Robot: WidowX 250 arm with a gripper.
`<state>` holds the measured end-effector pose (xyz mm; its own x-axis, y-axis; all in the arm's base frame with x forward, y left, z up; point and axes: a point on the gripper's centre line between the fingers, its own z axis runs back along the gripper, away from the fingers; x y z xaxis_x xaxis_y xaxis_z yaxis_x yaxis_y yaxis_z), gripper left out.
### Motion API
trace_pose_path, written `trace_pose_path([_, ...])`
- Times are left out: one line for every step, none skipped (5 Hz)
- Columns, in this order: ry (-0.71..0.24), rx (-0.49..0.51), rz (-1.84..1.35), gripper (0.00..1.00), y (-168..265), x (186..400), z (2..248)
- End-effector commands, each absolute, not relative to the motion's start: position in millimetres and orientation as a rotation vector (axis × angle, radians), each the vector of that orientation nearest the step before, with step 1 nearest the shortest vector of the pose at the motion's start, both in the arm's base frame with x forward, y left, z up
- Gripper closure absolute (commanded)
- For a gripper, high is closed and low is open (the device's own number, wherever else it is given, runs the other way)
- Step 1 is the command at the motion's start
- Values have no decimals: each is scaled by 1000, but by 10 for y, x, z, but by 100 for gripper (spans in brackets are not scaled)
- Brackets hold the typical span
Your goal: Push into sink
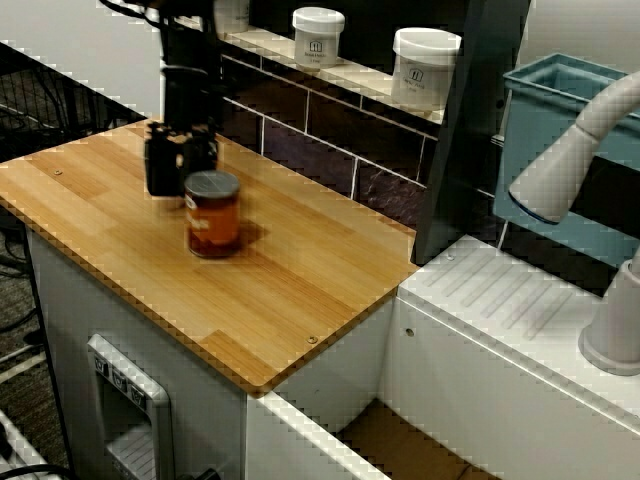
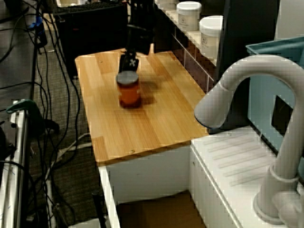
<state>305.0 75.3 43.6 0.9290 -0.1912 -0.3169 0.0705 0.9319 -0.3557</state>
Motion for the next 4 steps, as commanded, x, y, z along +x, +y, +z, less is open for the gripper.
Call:
trace_pose_path([360, -345, -267, 0, -154, 2736, 531])
trace_pose_path([375, -374, -293, 0, -643, 2684, 556])
trace_pose_path([386, -380, -317, 0, -886, 2621, 557])
trace_pose_path([408, -367, -356, 0, -1111, 2553, 551])
